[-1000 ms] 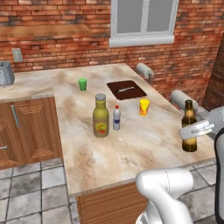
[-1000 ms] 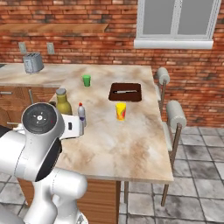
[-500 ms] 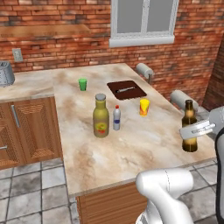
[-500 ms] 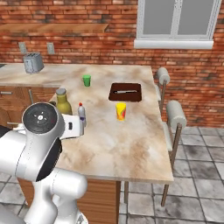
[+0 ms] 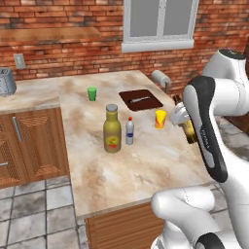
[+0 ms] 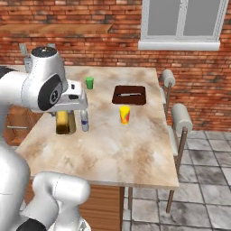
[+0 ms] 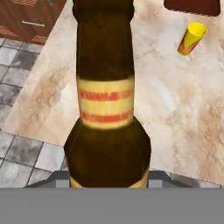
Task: Place the drinks on the dining counter in a tight cluster.
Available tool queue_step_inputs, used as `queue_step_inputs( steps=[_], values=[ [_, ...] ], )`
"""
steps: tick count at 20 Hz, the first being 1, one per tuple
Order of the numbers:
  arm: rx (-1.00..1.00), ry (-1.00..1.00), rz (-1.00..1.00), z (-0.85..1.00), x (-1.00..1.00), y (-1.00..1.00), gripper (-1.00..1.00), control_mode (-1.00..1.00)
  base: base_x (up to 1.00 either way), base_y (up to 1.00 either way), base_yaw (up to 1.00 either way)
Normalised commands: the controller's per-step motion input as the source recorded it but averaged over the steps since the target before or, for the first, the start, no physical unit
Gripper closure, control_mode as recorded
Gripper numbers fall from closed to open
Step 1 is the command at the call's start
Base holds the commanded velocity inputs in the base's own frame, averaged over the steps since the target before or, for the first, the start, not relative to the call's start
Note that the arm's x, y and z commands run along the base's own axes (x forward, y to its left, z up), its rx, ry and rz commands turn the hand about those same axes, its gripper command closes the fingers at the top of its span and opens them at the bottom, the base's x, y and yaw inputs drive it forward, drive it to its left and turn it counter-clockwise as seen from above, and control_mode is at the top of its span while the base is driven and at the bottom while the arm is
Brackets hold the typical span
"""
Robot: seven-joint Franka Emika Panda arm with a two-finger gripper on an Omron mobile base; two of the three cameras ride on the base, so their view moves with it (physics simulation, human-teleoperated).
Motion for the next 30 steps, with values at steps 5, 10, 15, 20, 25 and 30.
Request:
queue_step_inputs(
  steps=[5,10,15,20,25,30],
  values=[
    [0.06,0.0,0.0,-0.48,0.99,0.0,1.0,-1.0,0.0,0.0,0.0],
    [0.38,-0.07,0.06,-0.59,1.0,0.0,1.0,-1.0,0.0,0.0,0.0],
    [0.42,-0.04,0.21,-0.49,0.58,-0.12,1.0,-1.0,0.0,0.0,0.0],
    [0.16,-0.18,0.33,-0.37,-0.01,0.0,1.0,-1.0,0.0,0.0,0.0],
    [0.05,-0.23,0.37,-0.28,0.0,0.2,1.0,-1.0,0.0,0.0,0.0],
    [0.04,-0.3,0.36,-0.38,0.0,0.34,1.0,-1.0,0.0,0.0,0.0]
  ],
)
